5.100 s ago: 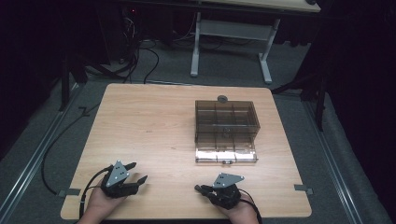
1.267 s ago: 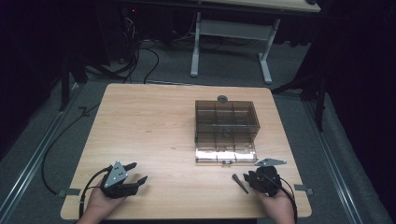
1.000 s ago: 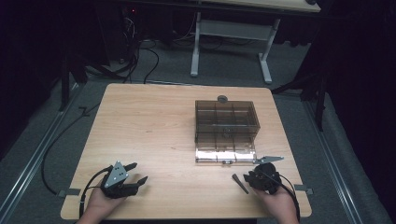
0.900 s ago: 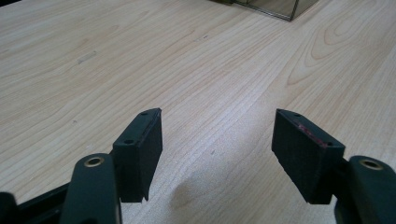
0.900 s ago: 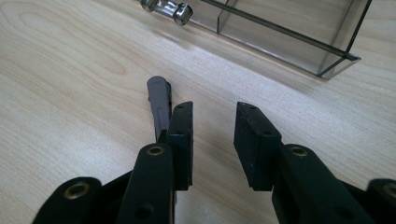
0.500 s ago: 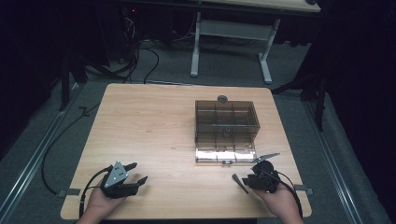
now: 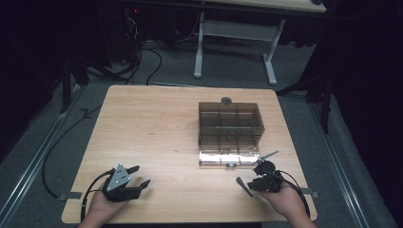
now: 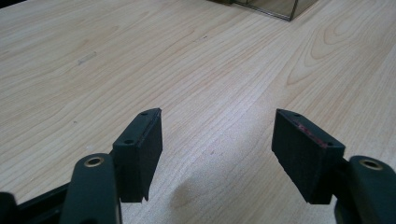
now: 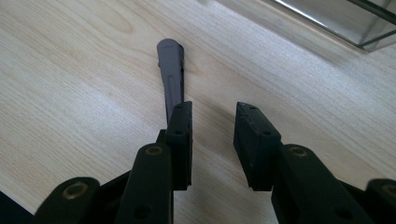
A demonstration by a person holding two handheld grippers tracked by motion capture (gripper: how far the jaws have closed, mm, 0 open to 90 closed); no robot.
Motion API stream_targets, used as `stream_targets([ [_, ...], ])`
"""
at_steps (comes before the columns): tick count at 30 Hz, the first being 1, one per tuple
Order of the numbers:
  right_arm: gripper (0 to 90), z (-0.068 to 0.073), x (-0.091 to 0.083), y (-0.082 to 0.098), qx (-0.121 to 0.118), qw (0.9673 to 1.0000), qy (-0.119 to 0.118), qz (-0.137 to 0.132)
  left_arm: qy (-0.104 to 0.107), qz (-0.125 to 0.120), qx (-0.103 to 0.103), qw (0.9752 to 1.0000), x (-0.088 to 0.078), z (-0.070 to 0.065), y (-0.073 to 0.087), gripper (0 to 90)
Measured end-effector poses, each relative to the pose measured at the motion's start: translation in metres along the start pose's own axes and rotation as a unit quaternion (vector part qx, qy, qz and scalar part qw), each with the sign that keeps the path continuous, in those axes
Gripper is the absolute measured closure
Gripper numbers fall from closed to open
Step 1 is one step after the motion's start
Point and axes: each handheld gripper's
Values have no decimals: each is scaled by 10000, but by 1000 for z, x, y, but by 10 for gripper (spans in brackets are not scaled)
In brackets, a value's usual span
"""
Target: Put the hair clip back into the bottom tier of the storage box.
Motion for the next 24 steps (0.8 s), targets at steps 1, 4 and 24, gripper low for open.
stream_targets([
  [1,679,0,0,0,0,10000,0,0,0,0,0,10000,0,0,0,340],
  [4,679,-1,-1,-4,-5,9999,-32,133,7,4,14,10000,0,0,0,340],
  [24,715,15,5,-32,-483,9963,-100,706,2,29,19,10000,0,0,0,339],
])
Point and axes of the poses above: each handheld gripper's, and its own axes: x roughly forward along the jaws, y roughly out of its underside, z roughly to its left, and after that the axes turned 9 degrees about -x, right-handed
